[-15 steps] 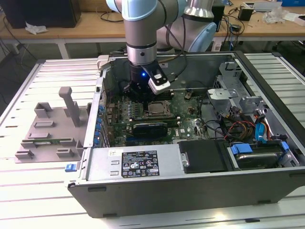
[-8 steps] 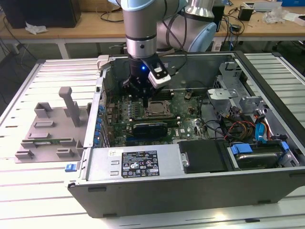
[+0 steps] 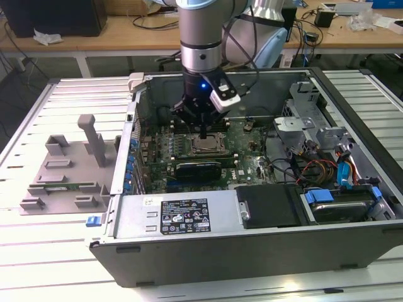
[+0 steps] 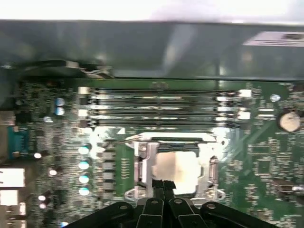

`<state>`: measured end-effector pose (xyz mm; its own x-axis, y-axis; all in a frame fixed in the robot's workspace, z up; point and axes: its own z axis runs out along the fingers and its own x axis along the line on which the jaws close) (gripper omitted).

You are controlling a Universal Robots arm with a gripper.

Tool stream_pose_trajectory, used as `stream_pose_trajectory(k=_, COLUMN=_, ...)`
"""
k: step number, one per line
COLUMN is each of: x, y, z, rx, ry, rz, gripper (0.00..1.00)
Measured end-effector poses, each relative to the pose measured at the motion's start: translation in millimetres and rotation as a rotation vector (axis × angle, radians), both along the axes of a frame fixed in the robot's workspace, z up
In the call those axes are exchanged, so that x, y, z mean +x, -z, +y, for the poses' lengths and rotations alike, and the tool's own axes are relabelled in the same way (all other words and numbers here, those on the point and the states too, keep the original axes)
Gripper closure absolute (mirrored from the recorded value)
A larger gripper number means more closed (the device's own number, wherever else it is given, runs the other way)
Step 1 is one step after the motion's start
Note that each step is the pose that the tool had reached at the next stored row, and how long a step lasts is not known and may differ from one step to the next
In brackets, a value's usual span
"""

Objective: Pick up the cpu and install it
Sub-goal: 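Close the cpu cover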

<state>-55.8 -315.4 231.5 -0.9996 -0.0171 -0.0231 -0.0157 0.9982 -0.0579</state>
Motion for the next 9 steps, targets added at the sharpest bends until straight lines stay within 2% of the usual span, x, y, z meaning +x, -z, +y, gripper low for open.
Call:
stream_pose_trajectory(k=2, x=2.4, y=-0.5, z=0.0, rx=-0.0002, ry=0.000, rz=0.0003, gripper=0.89)
stream_pose_trajectory(k=6, x=2.5, y=-8.3, z=0.0, rx=0.0000, ry=0.000, rz=0.0001, gripper=0.89)
stream_pose_trajectory(k=9, x=2.5, y=-8.3, z=0.0, rx=0.0001, ry=0.000, rz=0.0001, gripper=0.89)
